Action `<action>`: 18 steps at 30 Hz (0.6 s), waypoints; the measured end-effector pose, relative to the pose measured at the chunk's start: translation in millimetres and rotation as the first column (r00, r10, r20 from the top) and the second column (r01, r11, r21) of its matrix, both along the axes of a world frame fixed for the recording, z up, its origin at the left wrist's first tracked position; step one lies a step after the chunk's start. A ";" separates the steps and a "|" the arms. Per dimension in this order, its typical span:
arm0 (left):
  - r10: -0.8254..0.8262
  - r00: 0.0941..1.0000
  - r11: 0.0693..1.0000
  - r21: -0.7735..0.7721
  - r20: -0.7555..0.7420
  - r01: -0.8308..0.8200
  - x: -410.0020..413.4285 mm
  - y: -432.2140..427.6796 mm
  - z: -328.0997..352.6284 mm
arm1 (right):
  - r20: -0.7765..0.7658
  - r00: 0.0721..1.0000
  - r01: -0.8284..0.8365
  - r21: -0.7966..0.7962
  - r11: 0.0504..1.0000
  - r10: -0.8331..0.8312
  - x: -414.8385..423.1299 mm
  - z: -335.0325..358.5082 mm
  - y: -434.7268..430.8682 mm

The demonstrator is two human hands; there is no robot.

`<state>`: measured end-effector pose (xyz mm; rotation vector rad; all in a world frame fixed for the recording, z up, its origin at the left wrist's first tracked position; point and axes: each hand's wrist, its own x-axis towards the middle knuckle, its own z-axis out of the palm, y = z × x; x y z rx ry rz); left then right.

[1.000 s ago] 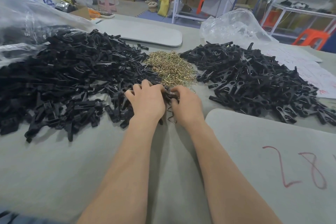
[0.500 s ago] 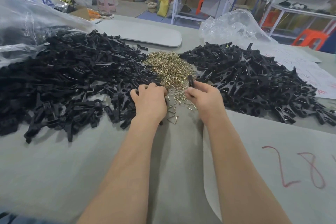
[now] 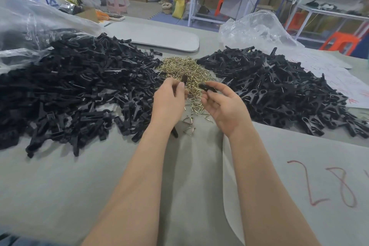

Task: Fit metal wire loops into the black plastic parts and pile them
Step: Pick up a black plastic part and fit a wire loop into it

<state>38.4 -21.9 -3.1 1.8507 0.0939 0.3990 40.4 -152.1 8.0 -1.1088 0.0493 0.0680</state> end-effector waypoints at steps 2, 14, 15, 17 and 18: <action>-0.048 0.998 0.972 -0.233 -0.030 0.039 0.2 -2.8 1.7 | 0.020 1.000 -0.005 -0.070 0.998 0.006 0.2 0.2 0.8; -0.106 0.990 0.817 -0.575 -0.089 0.036 -1.5 0.3 1.9 | 0.274 0.962 0.186 -0.624 0.759 -0.011 -2.6 -6.4 15.9; -0.043 0.996 0.883 -0.470 -0.084 -0.002 -1.5 -0.5 0.4 | 0.293 0.956 0.196 -0.626 0.754 -0.006 -2.3 -6.1 17.7; 0.032 0.998 0.955 -0.293 -0.050 -0.046 -2.0 -2.0 -1.2 | 0.320 0.947 0.207 -0.651 0.730 0.017 -1.1 -6.1 19.6; 0.040 0.999 0.964 -0.261 -0.029 -0.046 -2.4 -2.7 -1.1 | 0.324 0.946 0.203 -0.655 0.728 0.028 -0.7 -5.8 19.7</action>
